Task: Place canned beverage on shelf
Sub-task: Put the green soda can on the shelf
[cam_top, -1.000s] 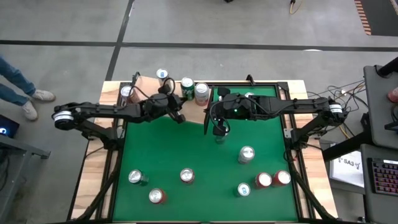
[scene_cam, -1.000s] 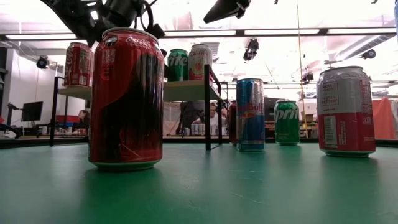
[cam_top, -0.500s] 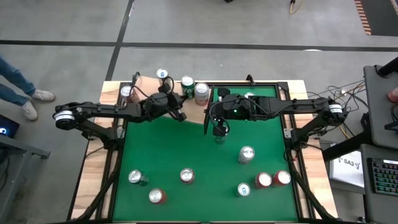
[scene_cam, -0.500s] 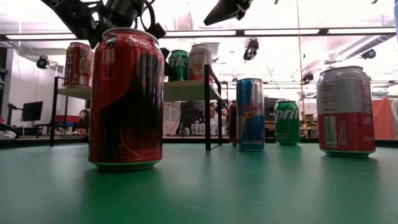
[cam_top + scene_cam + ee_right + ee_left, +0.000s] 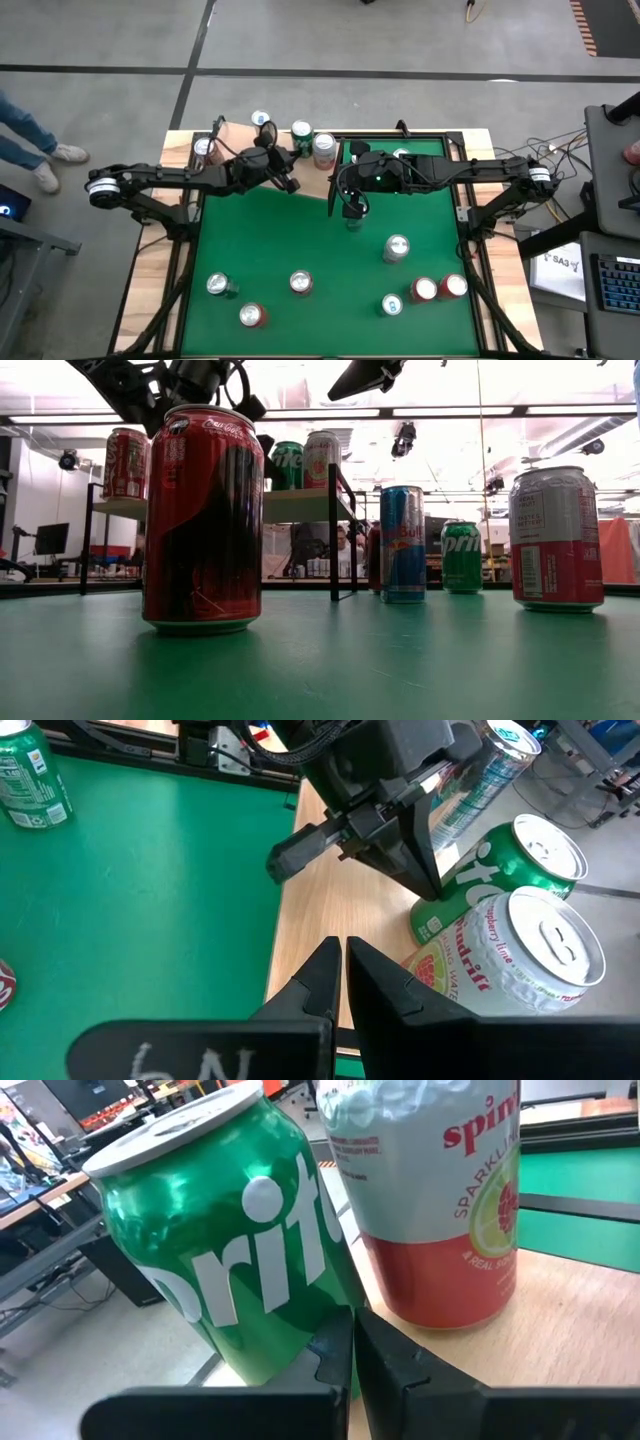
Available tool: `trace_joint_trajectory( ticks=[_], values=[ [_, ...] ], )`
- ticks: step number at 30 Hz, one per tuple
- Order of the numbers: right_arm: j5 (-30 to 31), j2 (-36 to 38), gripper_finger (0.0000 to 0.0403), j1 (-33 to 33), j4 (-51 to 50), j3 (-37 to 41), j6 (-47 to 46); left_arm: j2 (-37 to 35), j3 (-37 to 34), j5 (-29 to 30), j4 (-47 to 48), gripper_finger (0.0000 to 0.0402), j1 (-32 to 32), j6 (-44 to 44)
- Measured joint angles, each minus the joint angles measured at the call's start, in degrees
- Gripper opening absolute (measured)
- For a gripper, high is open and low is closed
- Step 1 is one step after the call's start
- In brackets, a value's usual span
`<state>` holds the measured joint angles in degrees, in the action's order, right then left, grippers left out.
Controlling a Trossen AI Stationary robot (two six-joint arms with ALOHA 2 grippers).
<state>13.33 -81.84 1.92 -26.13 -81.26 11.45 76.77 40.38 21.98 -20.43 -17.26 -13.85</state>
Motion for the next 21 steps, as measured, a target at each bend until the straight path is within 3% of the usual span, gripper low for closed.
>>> trace_joint_trajectory(
  ticks=[21],
  values=[
    [0.05, 0.0, 0.0013, 0.0, 0.02, -0.01, -0.61, -0.48, 0.0, -0.01, 0.93, 0.0, -0.48, -0.76]
  ],
)
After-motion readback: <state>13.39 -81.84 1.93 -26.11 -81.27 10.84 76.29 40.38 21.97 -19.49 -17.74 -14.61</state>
